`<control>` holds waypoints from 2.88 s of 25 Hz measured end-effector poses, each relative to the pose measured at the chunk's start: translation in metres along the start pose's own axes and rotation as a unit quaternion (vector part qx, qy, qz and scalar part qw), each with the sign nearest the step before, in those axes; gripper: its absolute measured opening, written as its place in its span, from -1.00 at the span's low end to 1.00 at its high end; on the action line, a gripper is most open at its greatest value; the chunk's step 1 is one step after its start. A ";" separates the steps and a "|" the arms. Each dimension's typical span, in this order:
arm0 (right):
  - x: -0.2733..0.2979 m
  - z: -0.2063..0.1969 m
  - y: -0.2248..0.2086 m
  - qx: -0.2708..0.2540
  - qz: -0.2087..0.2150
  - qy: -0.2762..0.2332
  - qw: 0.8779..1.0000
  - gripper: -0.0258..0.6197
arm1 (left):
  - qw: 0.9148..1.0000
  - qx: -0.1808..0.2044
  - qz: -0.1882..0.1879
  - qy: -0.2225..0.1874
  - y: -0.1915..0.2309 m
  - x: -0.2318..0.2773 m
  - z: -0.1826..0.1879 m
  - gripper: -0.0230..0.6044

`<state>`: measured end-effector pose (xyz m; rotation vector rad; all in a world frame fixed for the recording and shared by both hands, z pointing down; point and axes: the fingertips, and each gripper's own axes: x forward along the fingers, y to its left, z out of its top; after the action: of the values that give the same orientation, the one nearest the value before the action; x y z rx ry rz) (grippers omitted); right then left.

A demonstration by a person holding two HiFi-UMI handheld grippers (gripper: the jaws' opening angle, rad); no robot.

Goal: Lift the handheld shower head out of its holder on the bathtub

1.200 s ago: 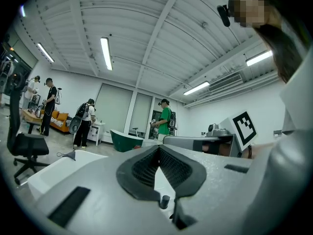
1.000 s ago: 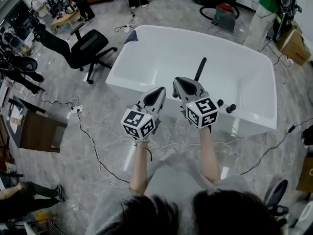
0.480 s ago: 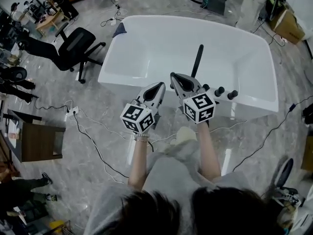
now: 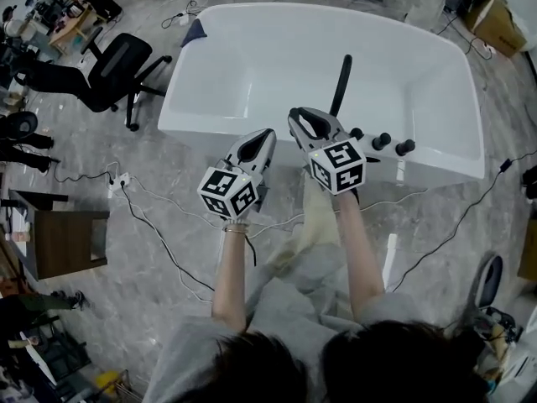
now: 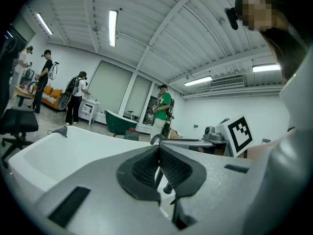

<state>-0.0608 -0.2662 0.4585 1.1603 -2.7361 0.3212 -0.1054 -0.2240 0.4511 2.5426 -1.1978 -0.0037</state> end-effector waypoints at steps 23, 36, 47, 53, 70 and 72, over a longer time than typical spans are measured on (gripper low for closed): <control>0.065 -0.119 -0.055 0.016 -0.006 0.072 0.997 -0.40 | 0.998 -0.042 0.021 0.034 0.057 0.050 -0.092 -0.91; 0.094 -0.160 -0.070 0.032 -0.002 0.085 0.996 -0.37 | 0.997 -0.043 0.033 0.048 0.076 0.068 -0.124 -0.91; 0.115 -0.201 -0.076 0.026 0.005 0.115 0.993 -0.37 | 0.996 -0.054 0.045 0.060 0.088 0.075 -0.155 -0.91; 0.120 -0.211 -0.079 0.007 0.000 0.126 0.992 -0.44 | 0.995 -0.059 0.050 0.064 0.094 0.079 -0.163 -0.91; 0.112 -0.185 -0.079 -0.012 -0.017 0.130 0.991 -0.51 | 0.996 -0.055 0.051 0.051 0.090 0.080 -0.139 -0.91; 0.110 -0.175 -0.078 -0.010 -0.017 0.126 0.992 -0.51 | 0.996 -0.052 0.051 0.049 0.088 0.079 -0.131 -0.91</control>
<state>-0.0703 -0.3499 0.6628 1.0778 -2.4934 0.4056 -0.1023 -0.2970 0.6115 2.3617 -1.2553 0.0791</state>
